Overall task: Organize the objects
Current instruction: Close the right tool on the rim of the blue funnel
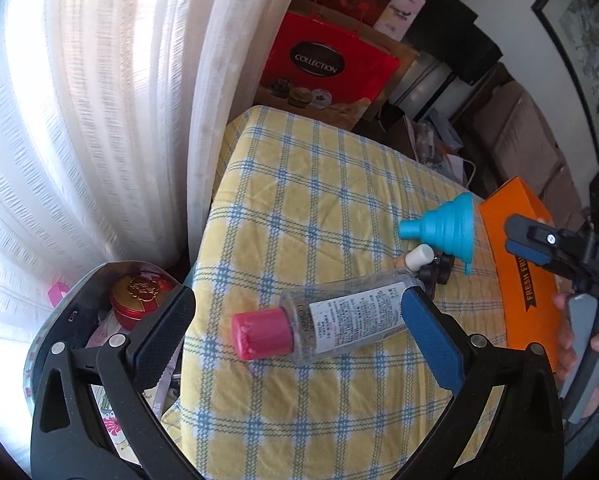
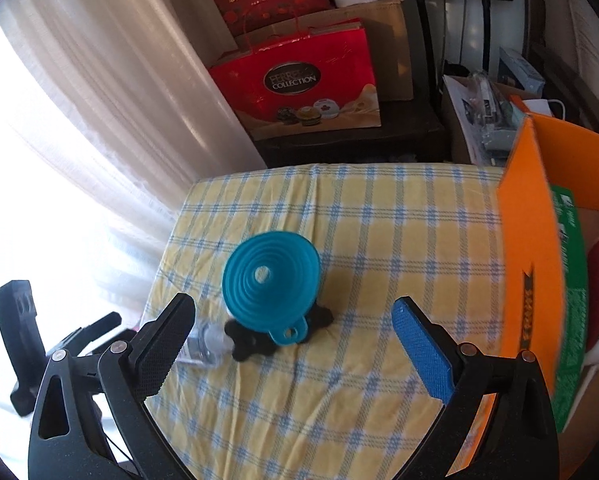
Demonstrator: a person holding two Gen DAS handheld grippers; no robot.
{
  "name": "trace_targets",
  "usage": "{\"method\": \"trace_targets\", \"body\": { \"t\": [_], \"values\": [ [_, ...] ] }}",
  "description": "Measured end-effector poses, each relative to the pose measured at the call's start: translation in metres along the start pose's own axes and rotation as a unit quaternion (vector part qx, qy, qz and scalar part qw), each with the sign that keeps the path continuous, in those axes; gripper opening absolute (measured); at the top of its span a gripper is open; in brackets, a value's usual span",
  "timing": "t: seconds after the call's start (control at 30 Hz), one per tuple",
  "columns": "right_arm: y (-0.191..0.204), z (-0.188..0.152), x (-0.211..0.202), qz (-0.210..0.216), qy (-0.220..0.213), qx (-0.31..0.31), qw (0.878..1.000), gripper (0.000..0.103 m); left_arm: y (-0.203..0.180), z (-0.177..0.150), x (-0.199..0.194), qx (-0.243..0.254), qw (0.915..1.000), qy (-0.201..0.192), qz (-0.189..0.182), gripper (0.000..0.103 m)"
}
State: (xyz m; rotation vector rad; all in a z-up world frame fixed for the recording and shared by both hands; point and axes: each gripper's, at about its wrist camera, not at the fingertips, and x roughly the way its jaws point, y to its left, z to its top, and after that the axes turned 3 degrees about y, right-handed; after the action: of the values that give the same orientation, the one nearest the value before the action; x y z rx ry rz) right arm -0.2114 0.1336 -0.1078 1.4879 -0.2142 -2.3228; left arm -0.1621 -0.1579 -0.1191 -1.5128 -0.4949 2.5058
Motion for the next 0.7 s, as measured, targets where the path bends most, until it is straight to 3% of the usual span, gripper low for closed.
{"method": "trace_targets", "body": {
  "t": [0.33,0.37,0.5,0.7],
  "values": [
    [0.005,0.011,0.040,0.010,0.015,0.006,1.000,0.099,-0.015,0.004,0.007,0.015,0.9999,0.006,0.004,0.103],
    [0.007,0.011,0.043,0.004,0.017,-0.001,1.000,0.097,-0.017,0.005,0.008,0.019,0.9998,0.007,0.005,0.103],
    [0.012,0.010,0.055,0.005,0.045,-0.021,0.999,0.062,-0.028,0.009,0.012,0.033,0.9994,0.008,0.006,0.103],
    [0.010,0.008,0.045,-0.004,0.027,-0.026,0.999,0.057,-0.048,0.015,0.017,0.054,0.9985,0.011,0.004,0.102]
  ]
}}
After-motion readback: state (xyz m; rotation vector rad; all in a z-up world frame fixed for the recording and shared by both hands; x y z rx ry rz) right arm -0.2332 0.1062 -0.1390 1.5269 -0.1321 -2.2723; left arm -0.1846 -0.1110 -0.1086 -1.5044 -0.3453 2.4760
